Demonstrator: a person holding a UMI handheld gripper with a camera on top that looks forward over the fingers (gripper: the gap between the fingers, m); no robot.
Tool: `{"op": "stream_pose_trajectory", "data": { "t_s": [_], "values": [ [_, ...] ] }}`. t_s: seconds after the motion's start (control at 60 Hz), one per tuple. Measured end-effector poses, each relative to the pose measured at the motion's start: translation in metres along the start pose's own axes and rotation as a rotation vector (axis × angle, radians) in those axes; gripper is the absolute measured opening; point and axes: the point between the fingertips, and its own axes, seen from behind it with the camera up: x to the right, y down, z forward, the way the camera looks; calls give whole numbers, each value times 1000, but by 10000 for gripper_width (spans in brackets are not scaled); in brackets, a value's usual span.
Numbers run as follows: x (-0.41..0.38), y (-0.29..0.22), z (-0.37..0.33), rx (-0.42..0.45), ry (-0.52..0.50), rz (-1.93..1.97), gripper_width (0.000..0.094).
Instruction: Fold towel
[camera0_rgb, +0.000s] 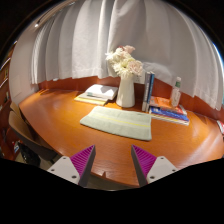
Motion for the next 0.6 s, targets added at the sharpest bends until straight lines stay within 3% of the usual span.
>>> {"op": "stream_pose_trajectory", "data": {
  "t_s": [0.1, 0.25, 0.483, 0.6],
  "values": [
    [-38, -9, 40, -31, -10, 25, 710],
    [-72, -46, 120, -56, 52, 50, 701],
    [-66, -81, 226, -113, 139, 123, 689],
    [-49, -73, 258, -162, 180, 125, 671]
  ]
}}
